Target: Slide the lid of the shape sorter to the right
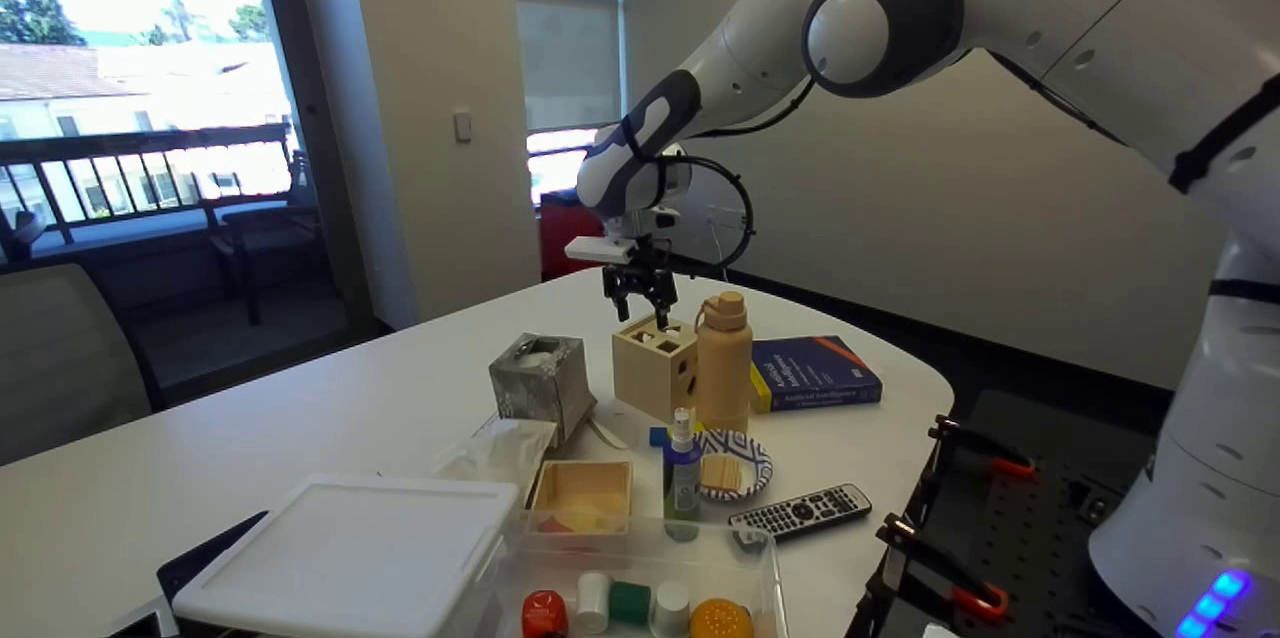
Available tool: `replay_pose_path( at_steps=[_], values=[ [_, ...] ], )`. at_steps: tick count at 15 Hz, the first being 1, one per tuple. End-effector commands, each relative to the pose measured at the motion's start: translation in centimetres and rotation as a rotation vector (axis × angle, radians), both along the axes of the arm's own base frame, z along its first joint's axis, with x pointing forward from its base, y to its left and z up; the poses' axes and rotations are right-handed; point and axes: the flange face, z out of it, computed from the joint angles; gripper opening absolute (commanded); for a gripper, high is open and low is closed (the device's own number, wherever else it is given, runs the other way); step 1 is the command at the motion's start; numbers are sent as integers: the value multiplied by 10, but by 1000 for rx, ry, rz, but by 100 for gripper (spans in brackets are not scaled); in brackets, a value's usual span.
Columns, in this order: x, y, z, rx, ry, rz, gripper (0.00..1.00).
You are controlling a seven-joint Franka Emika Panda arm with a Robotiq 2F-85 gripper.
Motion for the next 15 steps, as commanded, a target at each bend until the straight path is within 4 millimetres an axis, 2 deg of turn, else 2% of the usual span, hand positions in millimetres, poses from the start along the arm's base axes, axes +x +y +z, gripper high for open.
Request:
replay_pose_path(
  at_steps=[1, 7, 15],
  values=[
    [3, -5, -5, -19, 48, -43, 100],
    [0, -7, -23, -40, 88, -56, 100],
    [8, -5, -42, -62, 74, -51, 100]
  ],
)
